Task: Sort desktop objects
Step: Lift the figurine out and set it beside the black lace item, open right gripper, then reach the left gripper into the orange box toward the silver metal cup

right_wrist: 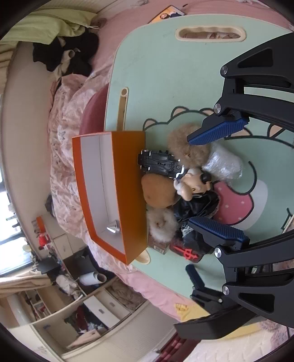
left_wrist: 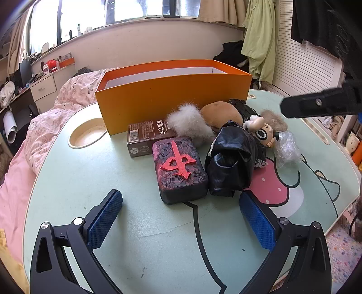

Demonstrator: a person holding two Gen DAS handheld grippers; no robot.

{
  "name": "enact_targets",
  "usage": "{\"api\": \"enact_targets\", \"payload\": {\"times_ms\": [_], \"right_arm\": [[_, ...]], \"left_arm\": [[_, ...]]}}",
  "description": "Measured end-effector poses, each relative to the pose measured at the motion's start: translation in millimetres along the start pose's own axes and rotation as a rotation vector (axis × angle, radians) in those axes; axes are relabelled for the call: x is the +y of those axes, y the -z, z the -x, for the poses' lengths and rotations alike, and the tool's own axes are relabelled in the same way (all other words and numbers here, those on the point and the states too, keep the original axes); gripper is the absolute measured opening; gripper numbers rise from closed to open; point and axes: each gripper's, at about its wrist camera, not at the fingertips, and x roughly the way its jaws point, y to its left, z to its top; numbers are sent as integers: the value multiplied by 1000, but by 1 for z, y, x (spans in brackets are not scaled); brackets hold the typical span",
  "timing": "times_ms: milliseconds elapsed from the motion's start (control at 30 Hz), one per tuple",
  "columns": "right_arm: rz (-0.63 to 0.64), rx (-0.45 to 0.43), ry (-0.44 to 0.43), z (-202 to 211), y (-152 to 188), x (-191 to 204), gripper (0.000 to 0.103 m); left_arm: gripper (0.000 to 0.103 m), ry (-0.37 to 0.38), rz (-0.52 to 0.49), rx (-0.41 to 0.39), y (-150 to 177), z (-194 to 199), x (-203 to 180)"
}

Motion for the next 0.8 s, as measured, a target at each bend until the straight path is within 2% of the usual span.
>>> {"api": "enact_targets", "payload": {"times_ms": [200,333,400,433,500,567,800], "right_arm": [[99,-25,134,10,49,5,66],[181,-17,220,-2,72,13,66],[176,6,216,-14,76,13,69],[155,-15,196,-14,78,11,74],[140,-21,175,-18,79,9,91],[151,-12,166,-22,80,9,103],[166,-19,154,-22,79,9,103]], "left_arm": [[103,0,0,0,0,0,0],[103,0,0,0,0,0,1],[103,1,-1,1,0,0,1],[103,1,-1,0,0,0,0],[103,1,-1,0,1,-1,-1],[103,1,0,0,1,-1,-1],[103,11,-12,2,3,0,3]]}}
